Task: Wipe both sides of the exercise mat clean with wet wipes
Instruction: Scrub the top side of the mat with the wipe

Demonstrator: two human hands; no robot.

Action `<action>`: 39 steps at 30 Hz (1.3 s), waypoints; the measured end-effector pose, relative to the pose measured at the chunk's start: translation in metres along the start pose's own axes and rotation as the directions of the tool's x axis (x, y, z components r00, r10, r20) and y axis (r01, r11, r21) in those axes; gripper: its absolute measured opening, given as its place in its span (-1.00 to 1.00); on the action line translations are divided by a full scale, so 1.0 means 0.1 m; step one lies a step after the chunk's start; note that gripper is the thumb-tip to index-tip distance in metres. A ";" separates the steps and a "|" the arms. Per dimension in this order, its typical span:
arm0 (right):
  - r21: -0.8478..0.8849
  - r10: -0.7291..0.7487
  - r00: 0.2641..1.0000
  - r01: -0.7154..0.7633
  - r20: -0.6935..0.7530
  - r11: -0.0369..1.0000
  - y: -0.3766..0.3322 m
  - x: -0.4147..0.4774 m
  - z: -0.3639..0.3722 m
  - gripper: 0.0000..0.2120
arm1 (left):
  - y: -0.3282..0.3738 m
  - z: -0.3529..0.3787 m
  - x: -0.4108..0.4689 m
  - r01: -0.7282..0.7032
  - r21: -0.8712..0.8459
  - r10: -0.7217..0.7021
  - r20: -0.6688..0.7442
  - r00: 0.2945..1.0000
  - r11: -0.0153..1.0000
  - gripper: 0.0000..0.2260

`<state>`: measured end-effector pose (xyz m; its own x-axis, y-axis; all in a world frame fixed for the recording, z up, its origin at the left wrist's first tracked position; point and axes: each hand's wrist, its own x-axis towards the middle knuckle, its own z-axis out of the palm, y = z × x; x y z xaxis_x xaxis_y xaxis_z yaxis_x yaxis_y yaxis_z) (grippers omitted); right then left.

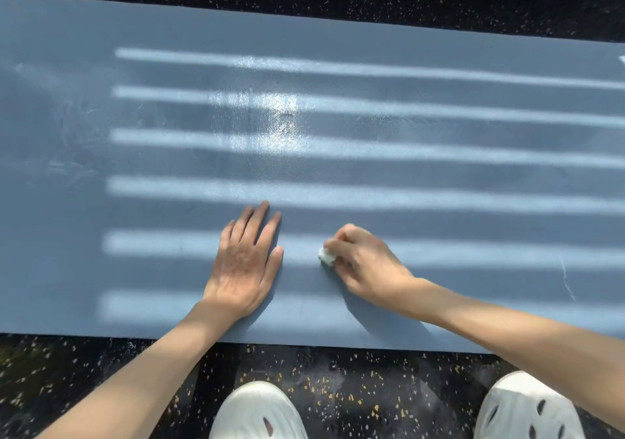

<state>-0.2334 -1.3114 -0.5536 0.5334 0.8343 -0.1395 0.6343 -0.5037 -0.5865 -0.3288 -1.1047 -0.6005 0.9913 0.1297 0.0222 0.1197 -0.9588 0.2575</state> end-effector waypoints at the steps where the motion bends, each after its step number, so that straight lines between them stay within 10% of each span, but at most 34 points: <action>1: -0.016 0.014 0.999 -0.015 -0.043 1.000 -0.01 0.01 0.02 -0.86 | 0.00 0.01 0.00 0.001 0.002 -0.001 -0.006 1.000 1.000 -0.53; 5: -0.062 -0.121 0.978 0.134 0.171 0.989 -0.20 -0.21 0.13 -0.90 | -0.01 0.00 0.02 -0.026 -0.035 0.025 -0.032 0.999 0.999 -0.55; 9: -0.127 0.091 0.995 -0.097 -0.052 0.987 0.03 0.27 0.00 -0.74 | -0.06 -0.04 0.22 0.006 -0.039 -0.010 -0.094 0.996 0.999 -0.59; 14: 0.000 -0.040 0.997 0.040 0.059 0.999 -0.02 0.15 0.08 -0.74 | -0.23 -0.12 0.69 -0.016 -0.014 0.014 -0.160 0.987 1.000 -0.60; 18: -0.067 0.019 0.970 -0.036 -0.242 0.997 0.24 0.58 -0.10 -0.92 | -0.30 -0.19 1.19 0.054 -0.019 -0.056 -0.194 0.979 0.998 -0.60; 23: -0.085 -0.218 0.976 0.216 -0.020 0.973 0.22 0.43 -0.11 -0.83 | -0.46 -0.22 1.71 0.063 -0.026 -0.067 -0.227 0.972 0.998 -0.57; 27: -0.049 0.026 0.972 -0.038 -0.234 0.998 0.50 0.98 -0.27 -0.74 | -0.55 -0.21 2.08 0.169 -0.078 -0.183 -0.228 0.956 0.982 -0.54; 32: -0.075 -0.107 0.992 0.102 -0.064 0.992 0.50 0.99 -0.30 -0.78 | -0.70 -0.10 2.25 0.167 -0.072 -0.179 -0.243 0.953 0.983 -0.56; 35: -0.046 -0.026 0.959 0.014 -0.281 0.999 0.71 1.35 -0.47 -0.79 | -0.69 -0.06 2.25 0.143 -0.066 -0.154 -0.225 0.962 0.988 -0.58; 39: -0.034 -0.025 0.975 0.018 -0.219 0.999 0.58 1.20 -0.43 -0.76 | -0.70 -0.11 2.28 0.156 -0.119 -0.179 -0.220 0.959 0.981 -0.60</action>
<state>-0.1089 -1.2500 -0.5704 0.6271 0.7771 0.0536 0.6625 -0.4960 -0.5614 -0.1122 -1.0056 -0.6030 0.9172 0.3516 0.1876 0.2654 -0.8901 0.3706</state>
